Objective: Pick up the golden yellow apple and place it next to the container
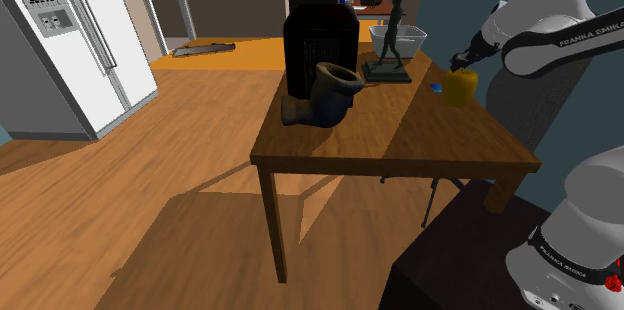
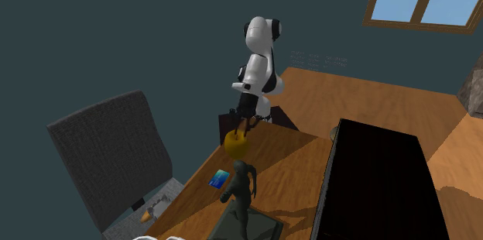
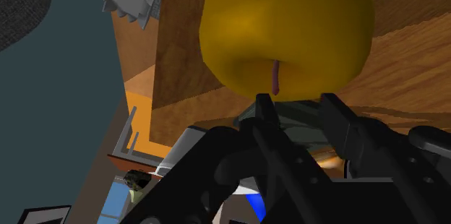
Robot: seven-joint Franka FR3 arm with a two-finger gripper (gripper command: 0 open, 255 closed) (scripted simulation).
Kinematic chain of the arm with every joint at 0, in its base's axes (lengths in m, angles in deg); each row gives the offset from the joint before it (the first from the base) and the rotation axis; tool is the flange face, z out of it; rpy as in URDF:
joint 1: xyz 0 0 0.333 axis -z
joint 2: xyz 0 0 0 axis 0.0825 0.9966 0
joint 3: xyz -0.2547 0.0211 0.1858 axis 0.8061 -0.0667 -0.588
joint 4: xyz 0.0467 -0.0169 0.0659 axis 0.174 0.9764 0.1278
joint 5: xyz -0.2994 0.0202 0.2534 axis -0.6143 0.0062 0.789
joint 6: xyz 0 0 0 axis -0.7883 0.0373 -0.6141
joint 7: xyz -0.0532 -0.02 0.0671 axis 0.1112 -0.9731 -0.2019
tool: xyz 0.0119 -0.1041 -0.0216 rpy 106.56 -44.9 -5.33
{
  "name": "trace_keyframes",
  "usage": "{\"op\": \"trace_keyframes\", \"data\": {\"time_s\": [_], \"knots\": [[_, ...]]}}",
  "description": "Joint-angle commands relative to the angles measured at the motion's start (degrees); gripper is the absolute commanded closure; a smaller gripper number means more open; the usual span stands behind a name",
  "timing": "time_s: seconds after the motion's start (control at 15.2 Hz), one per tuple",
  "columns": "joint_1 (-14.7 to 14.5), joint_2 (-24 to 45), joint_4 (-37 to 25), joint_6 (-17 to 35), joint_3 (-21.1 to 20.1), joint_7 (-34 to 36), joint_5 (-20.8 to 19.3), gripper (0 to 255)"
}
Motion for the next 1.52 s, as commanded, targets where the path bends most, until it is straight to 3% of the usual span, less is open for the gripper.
{"op": "trace_keyframes", "data": {"time_s": [0.0, 0.46, 1.06, 1.12, 1.19, 1.39, 1.45], "knots": [[0.1, 0.1, 0.2, -1.2, 0.1, 0.0, 0.0, 255], [0.1, 0.2, 0.2, -1.2, 0.1, 0.0, 0.0, 255], [-3.0, -3.4, -4.5, -9.5, 0.6, -3.2, 3.5, 255], [-2.8, -3.1, -4.1, -8.7, 0.6, -2.9, 3.2, 255], [-2.8, -3.1, -4.1, -8.7, 0.6, -2.9, 3.2, 0], [4.1, -8.6, 3.4, -5.5, -8.4, 13.2, 1.5, 0], [4.7, -7.5, 3.3, -4.4, -8.5, 13.4, 1.3, 0]]}}
